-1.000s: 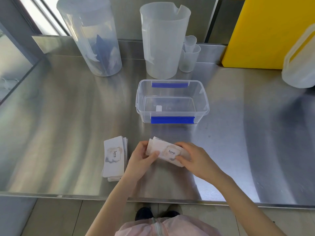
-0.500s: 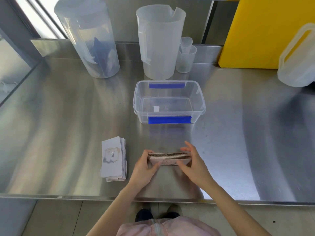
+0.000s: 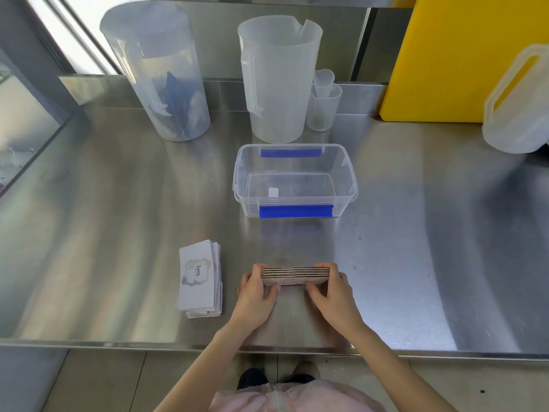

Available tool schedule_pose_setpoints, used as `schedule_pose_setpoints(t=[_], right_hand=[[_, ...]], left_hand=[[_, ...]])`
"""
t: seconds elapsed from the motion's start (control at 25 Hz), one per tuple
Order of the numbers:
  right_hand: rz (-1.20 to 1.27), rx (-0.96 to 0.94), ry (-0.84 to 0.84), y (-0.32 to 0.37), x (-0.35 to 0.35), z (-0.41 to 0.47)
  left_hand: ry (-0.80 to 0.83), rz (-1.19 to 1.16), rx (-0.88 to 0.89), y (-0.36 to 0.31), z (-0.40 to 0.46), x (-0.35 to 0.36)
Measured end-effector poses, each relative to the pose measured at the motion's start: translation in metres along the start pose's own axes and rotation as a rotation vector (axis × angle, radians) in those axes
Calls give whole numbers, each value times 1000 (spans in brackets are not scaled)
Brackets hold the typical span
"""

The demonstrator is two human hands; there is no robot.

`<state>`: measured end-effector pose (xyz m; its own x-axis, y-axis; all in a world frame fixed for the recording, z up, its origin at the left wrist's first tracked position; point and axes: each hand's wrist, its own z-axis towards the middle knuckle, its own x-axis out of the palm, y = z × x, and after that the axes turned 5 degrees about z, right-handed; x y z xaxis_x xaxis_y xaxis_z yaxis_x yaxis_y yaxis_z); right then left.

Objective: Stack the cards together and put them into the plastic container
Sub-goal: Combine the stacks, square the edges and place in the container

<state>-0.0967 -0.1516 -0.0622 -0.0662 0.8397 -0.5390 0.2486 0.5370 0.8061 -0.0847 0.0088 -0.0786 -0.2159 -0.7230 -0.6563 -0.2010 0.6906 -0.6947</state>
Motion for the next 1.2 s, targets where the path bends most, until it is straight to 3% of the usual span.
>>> schedule_pose_setpoints(t=[0.16, 0.4, 0.52, 0.64, 0.84, 1.04, 1.2], right_hand=[[24, 27, 34, -2, -5, 10], [242, -49, 79, 16, -25, 14], [205, -160, 124, 30, -35, 16], [132, -200, 174, 46, -36, 19], [140, -168, 389, 76, -7, 20], [42, -148, 500, 103, 35, 22], [-35, -103, 547, 118, 67, 21]], left_hand=[[48, -1, -2, -6, 4, -6], [75, -179, 162, -21, -4, -33], [107, -205, 180, -22, -6, -52], [26, -275, 183, -26, -5, -76], [-133, -599, -20, -21, -3, -110], [-246, -642, -235, -5, -5, -127], [-271, -642, -246, 12, -4, -136]])
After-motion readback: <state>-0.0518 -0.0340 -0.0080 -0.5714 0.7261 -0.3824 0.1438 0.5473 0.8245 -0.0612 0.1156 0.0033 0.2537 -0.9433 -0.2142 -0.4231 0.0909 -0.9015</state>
